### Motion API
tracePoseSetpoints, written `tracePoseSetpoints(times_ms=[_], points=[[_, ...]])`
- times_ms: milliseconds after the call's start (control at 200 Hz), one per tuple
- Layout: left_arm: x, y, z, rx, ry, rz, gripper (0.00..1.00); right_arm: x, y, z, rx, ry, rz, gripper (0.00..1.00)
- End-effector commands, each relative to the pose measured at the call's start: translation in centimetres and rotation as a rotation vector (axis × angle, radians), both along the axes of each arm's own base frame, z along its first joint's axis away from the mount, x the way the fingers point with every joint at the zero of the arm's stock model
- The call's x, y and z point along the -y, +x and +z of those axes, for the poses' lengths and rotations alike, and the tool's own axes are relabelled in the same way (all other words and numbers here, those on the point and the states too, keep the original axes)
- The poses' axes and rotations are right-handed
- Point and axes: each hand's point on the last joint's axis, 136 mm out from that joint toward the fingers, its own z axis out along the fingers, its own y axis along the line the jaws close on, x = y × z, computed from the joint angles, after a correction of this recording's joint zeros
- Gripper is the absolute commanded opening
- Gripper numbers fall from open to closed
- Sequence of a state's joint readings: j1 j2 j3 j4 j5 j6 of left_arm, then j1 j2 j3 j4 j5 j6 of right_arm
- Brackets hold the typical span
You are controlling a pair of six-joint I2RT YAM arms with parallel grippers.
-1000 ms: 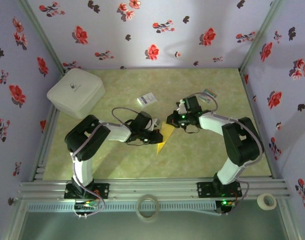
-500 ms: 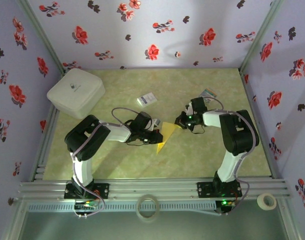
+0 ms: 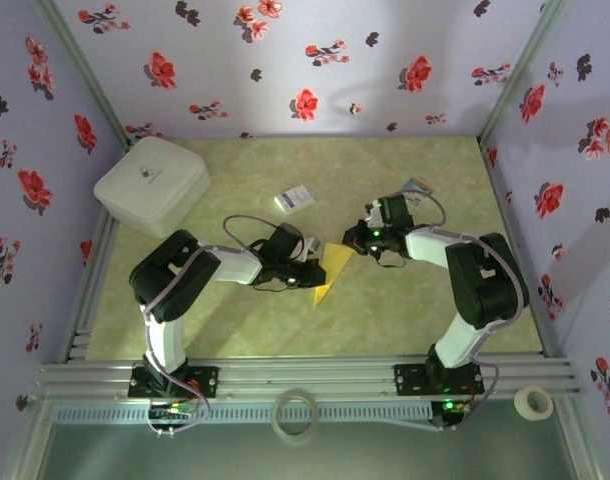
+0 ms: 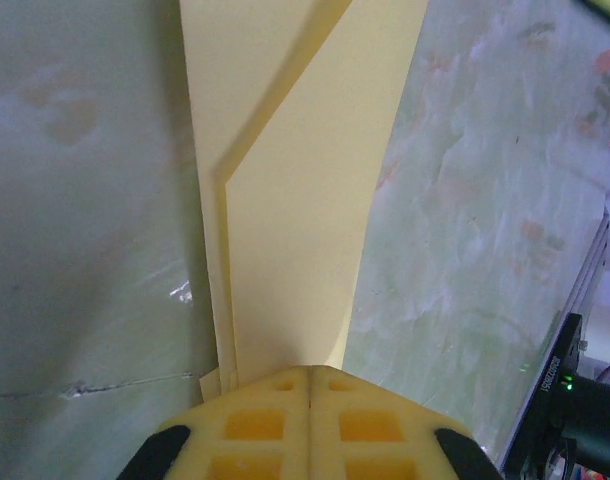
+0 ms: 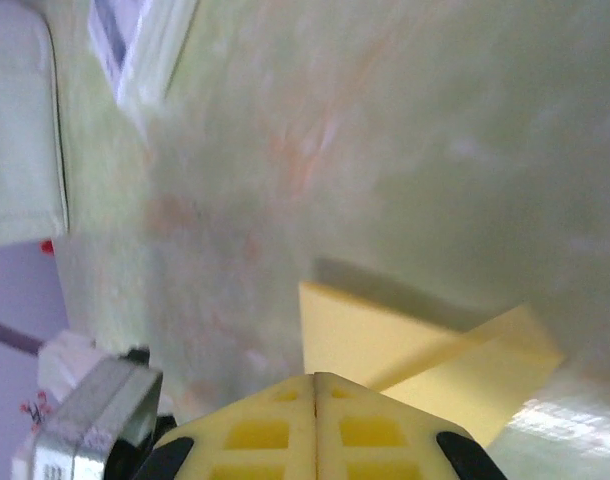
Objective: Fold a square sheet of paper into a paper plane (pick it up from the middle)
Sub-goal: Fold the wing for the fifth time at the center of the table.
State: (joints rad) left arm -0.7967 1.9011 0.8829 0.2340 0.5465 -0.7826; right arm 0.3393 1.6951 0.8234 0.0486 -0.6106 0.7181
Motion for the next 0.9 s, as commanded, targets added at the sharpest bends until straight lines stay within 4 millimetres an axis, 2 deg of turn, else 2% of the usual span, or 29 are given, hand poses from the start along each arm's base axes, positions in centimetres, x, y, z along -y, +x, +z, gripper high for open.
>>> tracePoseSetpoints(times_ms=[0,250,445,520,715,820,900], points=[[-4.9,-3.8,-5.3,-0.179,0.251,0.027,0.0,-0.6,-1.7,-1.8,-0.064,-0.013,0.034,0.06],[-4.7,-3.6,-4.7,-0.172,0.251,0.022,0.0,0.0,-2.6,-3.5,-0.098,-0.042,0.025,0.03],[-4.1,-3.2,-3.9,-0.159,0.233,0.02,0.0,1.0,-3.1,-5.8,-0.123,-0.098,0.001,0.03],[-3.8,-2.8,-3.0,-0.144,0.216,0.017,0.0,1.5,-3.3,-6.5,-0.142,-0.129,-0.014,0.01],[-2.4,-1.4,0.4,-0.086,0.161,0.022,0.0,2.0,-3.4,-6.4,-0.142,-0.152,-0.027,0.0],[-0.9,-0.9,2.3,-0.057,0.114,0.002,0.0,2.0,-3.4,-6.3,-0.145,-0.154,-0.031,0.0],[0.5,-0.8,3.1,-0.05,0.093,-0.031,0.0,2.0,-3.5,-6.4,-0.151,-0.152,-0.031,0.0]])
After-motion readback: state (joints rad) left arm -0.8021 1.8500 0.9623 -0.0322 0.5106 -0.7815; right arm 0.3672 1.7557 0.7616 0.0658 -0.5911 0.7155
